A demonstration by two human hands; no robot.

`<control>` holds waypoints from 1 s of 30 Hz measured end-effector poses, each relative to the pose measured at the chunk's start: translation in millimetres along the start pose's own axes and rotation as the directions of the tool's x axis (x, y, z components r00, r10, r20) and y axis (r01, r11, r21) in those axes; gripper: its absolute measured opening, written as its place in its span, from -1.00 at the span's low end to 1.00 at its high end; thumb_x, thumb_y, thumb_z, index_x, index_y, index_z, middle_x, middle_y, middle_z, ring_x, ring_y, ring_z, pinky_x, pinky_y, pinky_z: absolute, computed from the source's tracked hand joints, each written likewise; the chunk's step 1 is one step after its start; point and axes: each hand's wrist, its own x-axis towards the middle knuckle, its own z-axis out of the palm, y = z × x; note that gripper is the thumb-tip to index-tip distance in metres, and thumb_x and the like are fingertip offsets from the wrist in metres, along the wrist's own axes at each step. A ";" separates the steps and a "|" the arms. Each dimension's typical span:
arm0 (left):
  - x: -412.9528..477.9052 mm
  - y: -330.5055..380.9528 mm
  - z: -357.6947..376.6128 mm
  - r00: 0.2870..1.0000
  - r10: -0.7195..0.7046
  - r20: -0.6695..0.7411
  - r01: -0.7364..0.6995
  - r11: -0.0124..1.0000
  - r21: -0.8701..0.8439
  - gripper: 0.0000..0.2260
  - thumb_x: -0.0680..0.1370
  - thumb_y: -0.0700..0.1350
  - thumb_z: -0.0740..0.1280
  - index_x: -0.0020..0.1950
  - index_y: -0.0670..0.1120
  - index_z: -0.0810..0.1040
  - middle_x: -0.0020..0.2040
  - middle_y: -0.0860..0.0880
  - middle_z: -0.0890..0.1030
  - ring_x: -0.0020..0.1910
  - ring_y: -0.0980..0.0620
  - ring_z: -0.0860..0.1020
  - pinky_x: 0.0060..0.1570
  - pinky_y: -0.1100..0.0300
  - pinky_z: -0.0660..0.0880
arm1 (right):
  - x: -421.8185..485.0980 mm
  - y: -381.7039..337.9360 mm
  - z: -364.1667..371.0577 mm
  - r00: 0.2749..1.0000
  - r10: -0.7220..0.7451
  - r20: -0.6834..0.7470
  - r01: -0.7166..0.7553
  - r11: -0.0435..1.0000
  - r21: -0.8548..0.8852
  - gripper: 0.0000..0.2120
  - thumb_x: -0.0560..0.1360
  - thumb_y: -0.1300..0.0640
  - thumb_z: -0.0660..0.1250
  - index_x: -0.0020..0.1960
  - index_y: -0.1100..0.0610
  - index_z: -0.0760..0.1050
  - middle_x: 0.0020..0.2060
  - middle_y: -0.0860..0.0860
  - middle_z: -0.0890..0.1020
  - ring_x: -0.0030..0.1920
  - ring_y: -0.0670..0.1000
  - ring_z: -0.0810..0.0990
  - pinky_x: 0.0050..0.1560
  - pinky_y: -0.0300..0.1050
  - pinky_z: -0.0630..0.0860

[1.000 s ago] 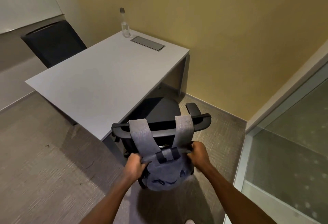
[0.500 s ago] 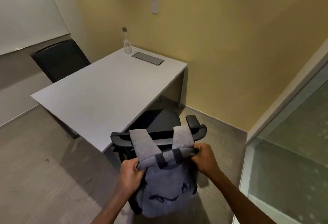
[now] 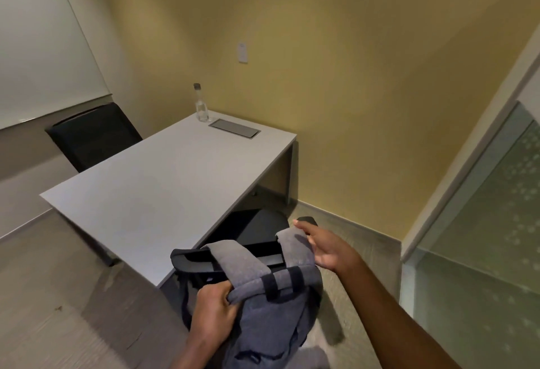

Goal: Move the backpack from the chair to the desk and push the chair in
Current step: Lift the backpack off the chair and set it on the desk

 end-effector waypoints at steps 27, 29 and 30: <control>-23.9 3.4 17.9 0.991 0.029 0.132 -0.012 0.992 -0.126 -0.86 0.48 -0.26 0.51 -0.28 -0.13 0.69 -0.37 -0.01 0.70 -0.32 0.06 0.71 -0.37 0.02 0.56 | -47.3 69.1 -58.7 0.859 0.111 -0.500 -0.269 0.929 -0.256 -0.81 0.62 0.35 0.26 -0.15 0.35 0.55 -0.29 0.20 0.59 -0.30 0.15 0.57 -0.37 -0.08 0.54; -28.2 -0.9 12.3 0.991 0.039 0.130 -0.021 0.991 -0.134 -0.84 0.48 -0.26 0.51 -0.30 -0.11 0.67 -0.39 0.01 0.69 -0.41 0.19 0.62 -0.41 0.09 0.51 | -52.9 65.9 -50.1 0.864 0.053 -0.501 -0.254 0.905 -0.342 -0.89 0.62 0.37 0.28 -0.05 0.37 0.55 -0.28 0.21 0.58 -0.29 0.14 0.55 -0.26 -0.05 0.54; -30.3 -3.0 9.8 0.991 0.038 0.126 -0.021 0.991 -0.135 -0.82 0.48 -0.25 0.50 -0.32 -0.11 0.65 -0.40 0.01 0.68 -0.43 0.23 0.55 -0.43 0.10 0.49 | -55.0 63.2 -44.2 0.865 0.006 -0.501 -0.235 0.888 -0.395 -0.90 0.62 0.37 0.29 -0.02 0.38 0.56 -0.28 0.22 0.58 -0.29 0.14 0.56 -0.22 -0.01 0.58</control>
